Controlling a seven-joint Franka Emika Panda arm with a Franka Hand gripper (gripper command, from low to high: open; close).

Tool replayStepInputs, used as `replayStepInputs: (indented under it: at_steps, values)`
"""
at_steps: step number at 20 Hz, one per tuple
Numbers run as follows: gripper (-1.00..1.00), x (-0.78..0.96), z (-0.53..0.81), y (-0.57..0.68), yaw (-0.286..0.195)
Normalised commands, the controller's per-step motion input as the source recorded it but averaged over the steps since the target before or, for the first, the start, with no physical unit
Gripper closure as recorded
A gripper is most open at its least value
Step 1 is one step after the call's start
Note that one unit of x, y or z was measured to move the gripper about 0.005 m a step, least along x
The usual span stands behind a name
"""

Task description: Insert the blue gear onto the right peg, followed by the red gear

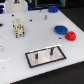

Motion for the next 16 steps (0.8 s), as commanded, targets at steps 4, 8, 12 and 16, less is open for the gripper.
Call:
replayStepInputs:
  at_steps: [4, 8, 12, 16]
  values:
    - [-1.00, -0.43, 0.00, 0.71, 0.000]
    - [-1.00, -0.41, 0.01, 0.71, 0.000]
    - [-1.00, -0.31, -0.09, 0.69, 0.000]
    - [-1.00, -0.23, -0.30, 0.61, 0.000]
